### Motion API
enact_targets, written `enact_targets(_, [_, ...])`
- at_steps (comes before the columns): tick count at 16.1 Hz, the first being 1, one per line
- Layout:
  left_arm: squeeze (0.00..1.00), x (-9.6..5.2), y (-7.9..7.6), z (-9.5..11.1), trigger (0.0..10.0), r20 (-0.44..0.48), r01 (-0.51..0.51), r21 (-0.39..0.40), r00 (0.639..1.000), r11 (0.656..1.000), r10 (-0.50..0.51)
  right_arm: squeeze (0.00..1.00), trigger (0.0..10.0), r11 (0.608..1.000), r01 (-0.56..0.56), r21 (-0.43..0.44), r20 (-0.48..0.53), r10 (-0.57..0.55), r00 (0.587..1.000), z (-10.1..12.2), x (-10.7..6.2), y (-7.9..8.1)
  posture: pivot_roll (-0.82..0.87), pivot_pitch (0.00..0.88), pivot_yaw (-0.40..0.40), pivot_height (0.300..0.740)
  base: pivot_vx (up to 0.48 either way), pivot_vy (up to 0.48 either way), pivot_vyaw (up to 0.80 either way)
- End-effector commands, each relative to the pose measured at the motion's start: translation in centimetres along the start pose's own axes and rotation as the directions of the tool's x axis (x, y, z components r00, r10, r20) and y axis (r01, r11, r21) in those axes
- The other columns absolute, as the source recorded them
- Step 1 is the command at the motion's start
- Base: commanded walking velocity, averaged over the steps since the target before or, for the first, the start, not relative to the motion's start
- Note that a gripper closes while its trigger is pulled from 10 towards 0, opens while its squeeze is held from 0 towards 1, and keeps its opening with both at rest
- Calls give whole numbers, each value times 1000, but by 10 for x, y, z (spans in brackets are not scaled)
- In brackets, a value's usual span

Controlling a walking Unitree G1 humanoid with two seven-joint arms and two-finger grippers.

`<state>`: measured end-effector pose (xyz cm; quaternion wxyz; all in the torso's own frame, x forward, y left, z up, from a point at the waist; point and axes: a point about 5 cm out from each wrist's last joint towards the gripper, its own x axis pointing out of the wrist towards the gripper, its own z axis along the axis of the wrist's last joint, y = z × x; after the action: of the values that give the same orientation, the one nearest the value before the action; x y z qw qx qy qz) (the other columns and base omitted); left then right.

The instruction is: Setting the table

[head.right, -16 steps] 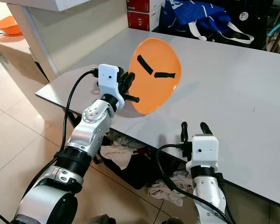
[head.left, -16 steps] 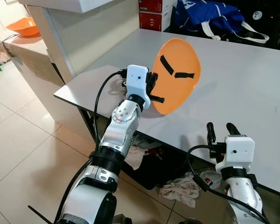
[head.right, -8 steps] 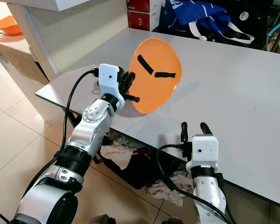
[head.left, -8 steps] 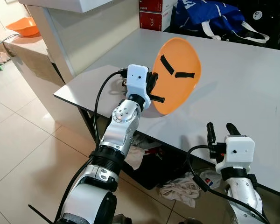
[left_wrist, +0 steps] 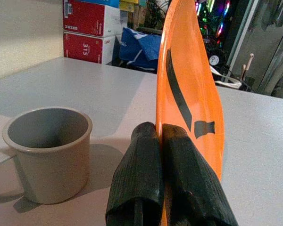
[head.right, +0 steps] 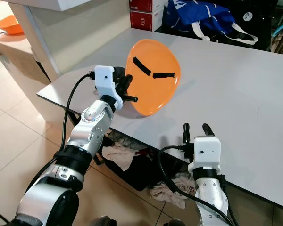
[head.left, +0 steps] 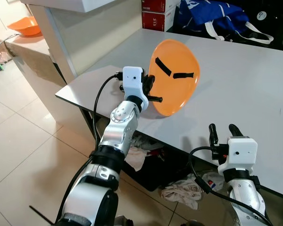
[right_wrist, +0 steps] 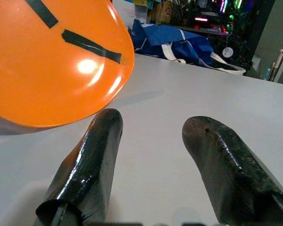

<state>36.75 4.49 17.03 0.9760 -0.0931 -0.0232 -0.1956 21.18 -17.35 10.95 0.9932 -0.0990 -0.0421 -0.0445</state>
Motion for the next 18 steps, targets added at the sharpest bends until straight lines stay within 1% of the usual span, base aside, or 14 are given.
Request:
enact_targets(1, [0,0,-5,-12,10000,-61,14,10,998,1000,-13,0,10000,1000,-9,2,8,9,1000,1,1,2,-97,0,101,707,0,0,0])
enact_targets(8, [0,2,-3,-9,10000,-52,4,22,999,1000,-2,0,10000,1000,-7,3,9,7,1000,1,1,3,-94,0,103,707,0,0,0])
enact_targets(9, [0,3,-5,-8,10000,-50,4,21,999,1000,-3,0,10000,1000,-7,3,9,7,1000,1,1,3,-93,0,103,707,0,0,0])
enact_targets(11, [0,9,-16,-4,10000,-38,30,21,999,999,-29,0,10000,1000,-6,4,9,6,1000,1,1,3,-94,0,103,707,0,0,0])
enact_targets(13, [0,12,-22,0,10000,-22,58,37,998,998,-57,0,10000,1000,-7,1,11,7,1000,1,2,3,-101,0,107,707,0,0,0])
enact_targets(16, [0,12,-17,3,10000,-13,63,48,998,997,-63,0,10000,1000,0,-1,12,0,1000,1,0,3,-106,0,112,707,0,0,0])
enact_targets(18, [0,17,-11,18,10000,32,68,68,997,995,-70,0,10000,1000,2,-1,10,-2,1000,1,0,3,-102,0,110,707,0,0,0])
